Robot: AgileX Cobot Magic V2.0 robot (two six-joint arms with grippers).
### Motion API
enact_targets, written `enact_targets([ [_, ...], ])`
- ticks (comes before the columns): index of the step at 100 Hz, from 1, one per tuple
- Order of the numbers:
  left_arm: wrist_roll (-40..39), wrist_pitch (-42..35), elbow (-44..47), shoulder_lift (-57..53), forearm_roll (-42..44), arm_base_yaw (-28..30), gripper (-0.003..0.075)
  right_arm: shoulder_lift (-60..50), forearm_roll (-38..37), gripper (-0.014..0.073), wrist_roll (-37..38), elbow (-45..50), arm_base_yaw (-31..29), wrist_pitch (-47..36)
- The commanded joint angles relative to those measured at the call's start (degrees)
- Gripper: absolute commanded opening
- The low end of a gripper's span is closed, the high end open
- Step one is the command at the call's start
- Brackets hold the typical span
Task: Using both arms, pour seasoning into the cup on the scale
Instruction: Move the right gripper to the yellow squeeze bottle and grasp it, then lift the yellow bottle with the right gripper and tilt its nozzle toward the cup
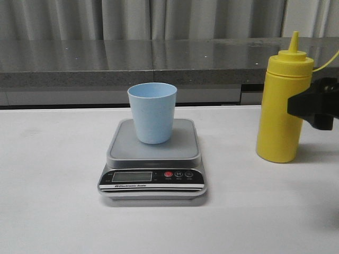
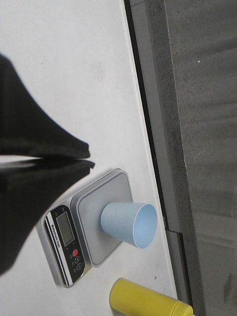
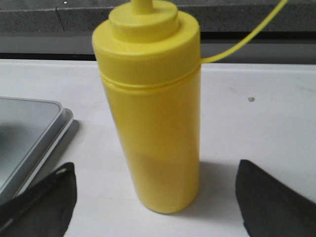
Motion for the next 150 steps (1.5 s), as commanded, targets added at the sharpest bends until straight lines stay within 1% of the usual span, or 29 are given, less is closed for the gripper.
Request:
enact_targets([
  [1,-0.6,-4.0,-1.6,0.4,-0.8,0.1,-0.002,1.6,0.3,0.0643,-0.1,-1.6,0.1,-8.3],
  [24,-0.6,-4.0,-1.6,0.4,-0.8,0.1,-0.002,6.5,-0.3,0.0643,0.0,-6.7,0.1,-8.5],
  [43,-0.6,-4.0,-1.6,0.4,-0.8,0.1,-0.002,10.8,-1.9,0.0643,0.5,-11.3,0.1,-5.2],
  [68,-0.6,-4.0,-1.6,0.4,-0.8,0.1,-0.002,15.8,-2.0,0.0643,0.6,-14.8,0.1,-5.4],
  [88,-0.6,-4.0,-1.6,0.4,-0.8,0.1,-0.002,18.5,-2.0,0.0643,3.4,-16.6,0.1,-6.8],
  [100,-0.6,-4.0,-1.6,0.4,-0.8,0.1,-0.002,18.9,-2.0,0.064,3.6,-16.9,0.1,-7.2],
  [105,-0.6,-4.0,-1.6,0.4,-0.8,0.1,-0.002,19.0,-2.0,0.0604,3.6,-16.9,0.1,-7.0],
  [110,-0.6,-4.0,-1.6,0.4,-0.8,0.1,-0.002,19.3,-2.0,0.0529,3.6,-16.9,0.1,-6.9],
  [114,-0.6,-4.0,-1.6,0.4,-0.8,0.1,-0.002,19.4,-2.0,0.044,3.6,-16.9,0.1,-6.8],
  [115,-0.6,-4.0,-1.6,0.4,-0.8,0.1,-0.002,19.4,-2.0,0.0407,3.6,-16.9,0.1,-6.7],
  [117,-0.6,-4.0,-1.6,0.4,-0.8,0.1,-0.002,19.4,-2.0,0.0371,3.6,-16.9,0.1,-6.7],
  [122,-0.6,-4.0,-1.6,0.4,-0.8,0.1,-0.002,19.4,-2.0,0.0225,3.6,-16.9,0.1,-6.7],
  [124,-0.6,-4.0,-1.6,0.4,-0.8,0.1,-0.002,19.4,-2.0,0.0188,3.6,-16.9,0.1,-6.8],
  [127,-0.6,-4.0,-1.6,0.4,-0.8,0.1,-0.002,19.4,-2.0,0.0102,3.6,-16.9,0.1,-6.8],
  [134,-0.6,-4.0,-1.6,0.4,-0.8,0.1,-0.002,19.4,-2.0,-0.0052,3.6,-16.9,0.1,-7.1],
  [136,-0.6,-4.0,-1.6,0.4,-0.8,0.1,-0.002,19.4,-2.0,-0.0074,3.6,-16.9,0.1,-7.2],
  [150,-0.6,-4.0,-1.6,0.4,-0.8,0.1,-0.002,19.4,-2.0,-0.006,3.5,-16.9,0.1,-8.1],
])
